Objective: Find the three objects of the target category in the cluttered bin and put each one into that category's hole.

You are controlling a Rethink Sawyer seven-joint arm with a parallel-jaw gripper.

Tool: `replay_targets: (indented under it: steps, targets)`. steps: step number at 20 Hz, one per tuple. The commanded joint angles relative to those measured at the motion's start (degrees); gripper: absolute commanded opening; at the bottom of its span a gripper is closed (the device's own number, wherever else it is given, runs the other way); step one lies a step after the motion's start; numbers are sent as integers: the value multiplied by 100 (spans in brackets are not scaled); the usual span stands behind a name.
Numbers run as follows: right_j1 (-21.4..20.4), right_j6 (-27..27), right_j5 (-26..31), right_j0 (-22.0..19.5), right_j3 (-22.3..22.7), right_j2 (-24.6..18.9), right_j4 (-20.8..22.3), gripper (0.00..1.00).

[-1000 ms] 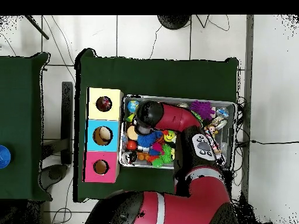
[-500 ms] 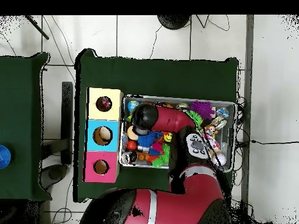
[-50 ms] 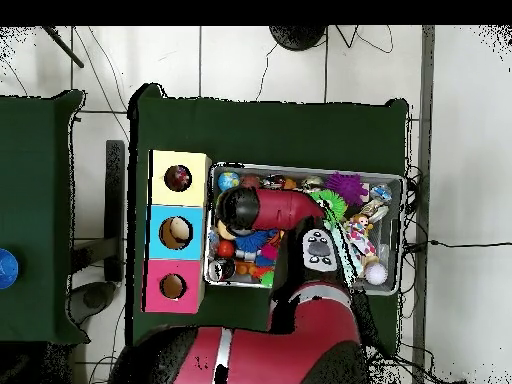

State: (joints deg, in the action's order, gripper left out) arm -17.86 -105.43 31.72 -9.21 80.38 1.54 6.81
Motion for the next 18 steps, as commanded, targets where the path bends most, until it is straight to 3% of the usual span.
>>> replay_targets:
  steps: [1, 7, 11, 18]
  targets:
    - [367, -553, -242, 187, -507, 399, 488, 0]
    - [347, -612, -210, 314, -525, 551, 464, 0]
    - [271, -832, -168, 338, -436, 545, 197, 0]
    - [-723, -903, 621, 512, 62, 469, -196, 0]
